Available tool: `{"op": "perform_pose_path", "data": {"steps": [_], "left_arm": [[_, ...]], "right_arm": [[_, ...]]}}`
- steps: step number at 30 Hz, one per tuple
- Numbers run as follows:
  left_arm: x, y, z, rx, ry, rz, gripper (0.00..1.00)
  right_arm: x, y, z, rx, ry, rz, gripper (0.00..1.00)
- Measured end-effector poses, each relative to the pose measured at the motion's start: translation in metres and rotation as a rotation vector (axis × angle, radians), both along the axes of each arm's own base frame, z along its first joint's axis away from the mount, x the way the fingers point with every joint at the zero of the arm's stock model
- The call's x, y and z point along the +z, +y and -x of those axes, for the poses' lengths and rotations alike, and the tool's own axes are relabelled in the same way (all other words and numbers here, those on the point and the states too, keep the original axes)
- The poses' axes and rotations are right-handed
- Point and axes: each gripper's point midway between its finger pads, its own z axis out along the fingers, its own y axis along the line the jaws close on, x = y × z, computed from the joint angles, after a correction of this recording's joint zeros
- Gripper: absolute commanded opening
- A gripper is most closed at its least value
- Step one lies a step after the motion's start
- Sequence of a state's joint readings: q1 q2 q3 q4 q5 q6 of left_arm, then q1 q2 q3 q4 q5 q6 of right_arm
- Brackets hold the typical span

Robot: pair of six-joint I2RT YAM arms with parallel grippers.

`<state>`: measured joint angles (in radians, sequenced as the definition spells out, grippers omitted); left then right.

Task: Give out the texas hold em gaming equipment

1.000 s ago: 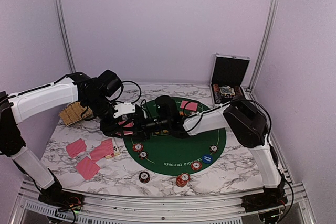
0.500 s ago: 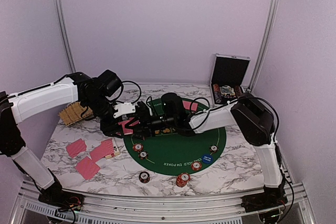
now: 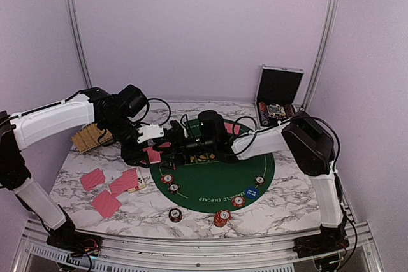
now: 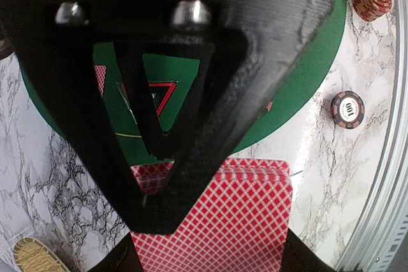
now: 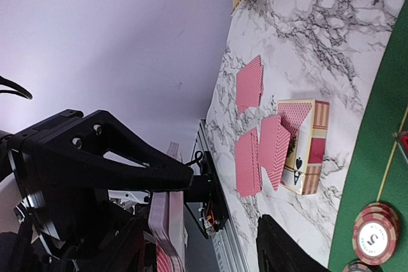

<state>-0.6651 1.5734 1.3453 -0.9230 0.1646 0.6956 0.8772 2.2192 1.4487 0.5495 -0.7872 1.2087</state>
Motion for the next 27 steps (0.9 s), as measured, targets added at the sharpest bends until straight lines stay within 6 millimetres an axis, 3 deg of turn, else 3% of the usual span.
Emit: {"op": "perform_pose_path", "data": {"steps": [13, 27], "left_arm": [[-0.002, 0.005, 0.003, 0.003, 0.016, -0.021, 0.42], [-0.002, 0.005, 0.003, 0.004, 0.016, -0.021, 0.42]], "right_arm": [[-0.016, 0.040, 0.023, 0.096, 0.058, -0.042, 0.61], [-0.016, 0.047, 0.019, 0.106, 0.061, -0.048, 0.60]]}}
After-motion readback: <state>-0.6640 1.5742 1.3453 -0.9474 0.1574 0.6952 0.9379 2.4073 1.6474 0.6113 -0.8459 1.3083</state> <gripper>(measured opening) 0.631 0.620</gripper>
